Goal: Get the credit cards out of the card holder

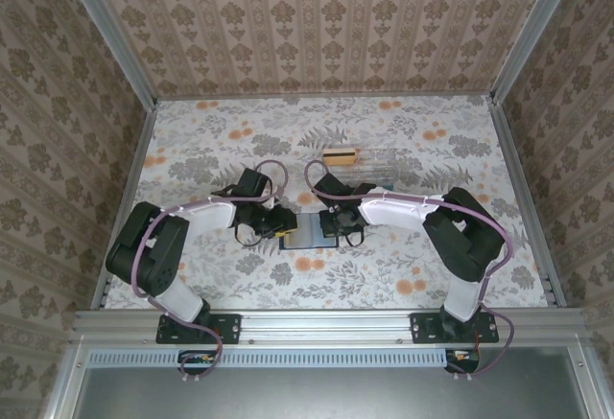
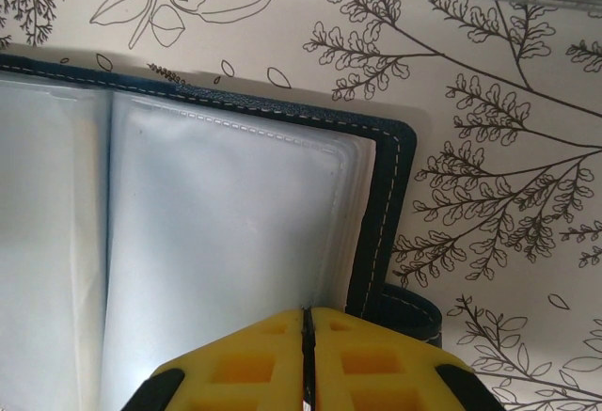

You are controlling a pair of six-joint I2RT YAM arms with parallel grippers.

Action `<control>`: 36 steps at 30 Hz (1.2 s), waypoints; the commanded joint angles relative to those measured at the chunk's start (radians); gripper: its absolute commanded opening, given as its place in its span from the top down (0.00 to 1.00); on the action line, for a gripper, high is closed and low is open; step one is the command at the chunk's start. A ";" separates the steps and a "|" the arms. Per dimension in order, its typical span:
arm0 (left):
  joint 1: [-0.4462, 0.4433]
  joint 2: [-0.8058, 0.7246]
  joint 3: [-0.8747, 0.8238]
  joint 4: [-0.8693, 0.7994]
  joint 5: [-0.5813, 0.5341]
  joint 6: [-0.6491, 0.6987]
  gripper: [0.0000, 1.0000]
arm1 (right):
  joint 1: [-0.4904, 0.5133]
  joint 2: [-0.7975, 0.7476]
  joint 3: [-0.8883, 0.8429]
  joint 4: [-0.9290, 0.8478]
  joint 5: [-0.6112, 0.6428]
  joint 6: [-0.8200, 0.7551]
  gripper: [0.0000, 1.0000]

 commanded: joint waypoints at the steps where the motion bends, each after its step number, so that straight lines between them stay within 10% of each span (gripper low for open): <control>1: -0.017 0.029 0.016 0.036 0.037 -0.016 0.62 | 0.013 0.047 -0.025 -0.004 -0.027 0.017 0.88; 36: -0.044 -0.030 0.046 0.141 0.137 -0.042 0.53 | 0.014 0.048 -0.032 0.002 -0.022 0.028 0.87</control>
